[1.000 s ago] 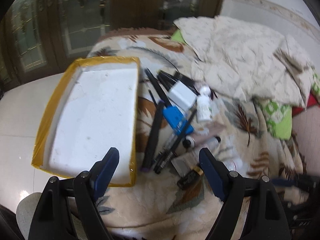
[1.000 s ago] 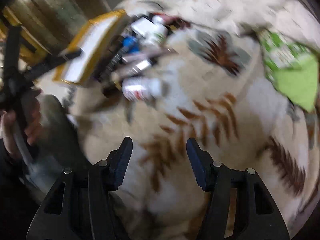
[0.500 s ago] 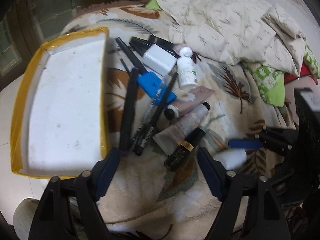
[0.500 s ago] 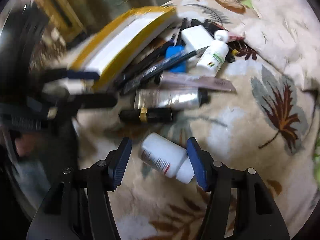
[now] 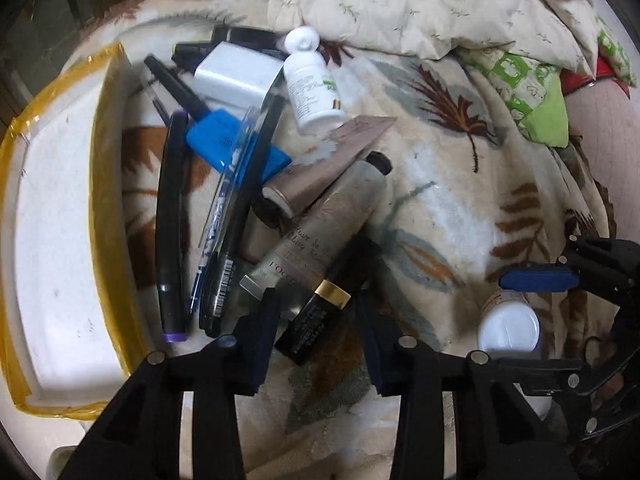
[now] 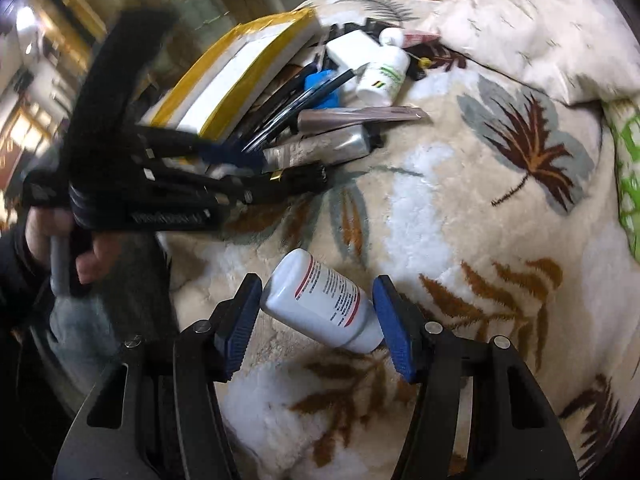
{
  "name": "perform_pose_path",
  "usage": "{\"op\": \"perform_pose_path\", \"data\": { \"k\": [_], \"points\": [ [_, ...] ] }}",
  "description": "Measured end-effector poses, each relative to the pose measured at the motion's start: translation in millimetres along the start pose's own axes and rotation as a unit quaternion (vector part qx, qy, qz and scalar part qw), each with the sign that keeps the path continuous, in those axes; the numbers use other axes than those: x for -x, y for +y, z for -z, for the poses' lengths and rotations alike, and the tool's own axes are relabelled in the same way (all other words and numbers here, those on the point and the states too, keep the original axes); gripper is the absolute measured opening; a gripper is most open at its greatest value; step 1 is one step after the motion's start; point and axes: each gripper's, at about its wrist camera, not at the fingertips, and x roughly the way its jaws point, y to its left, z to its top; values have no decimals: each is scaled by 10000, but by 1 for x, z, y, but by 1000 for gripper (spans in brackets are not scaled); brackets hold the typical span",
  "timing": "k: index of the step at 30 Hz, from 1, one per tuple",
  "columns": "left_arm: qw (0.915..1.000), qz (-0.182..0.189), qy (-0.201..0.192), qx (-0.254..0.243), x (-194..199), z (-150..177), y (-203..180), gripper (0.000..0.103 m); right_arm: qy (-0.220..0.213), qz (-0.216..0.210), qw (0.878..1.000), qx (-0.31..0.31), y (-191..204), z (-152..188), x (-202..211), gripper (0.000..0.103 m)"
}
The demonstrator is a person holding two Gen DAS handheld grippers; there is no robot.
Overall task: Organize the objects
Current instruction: 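Close the right tool on the white bottle while the left tool grasps the black-gold lipstick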
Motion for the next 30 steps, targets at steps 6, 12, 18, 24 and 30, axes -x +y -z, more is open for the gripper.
{"op": "perform_pose_path", "data": {
  "k": [6,12,18,24,30],
  "points": [
    [9989,424,160,122,3,6,3,23,24,-8,10000,28,-1,2,3,57],
    [9975,605,253,281,-4,4,7,25,98,-23,9998,197,0,2,-4,60],
    [9970,676,229,310,0,10,6,20,175,95,9972,725,14,9,2,60],
    [9960,766,241,403,1,10,10,20,203,-10,9953,946,16,8,2,63],
    [9948,871,205,494,2,10,16,20,210,-254,9927,1164,29,-1,8,62]
  ]
}}
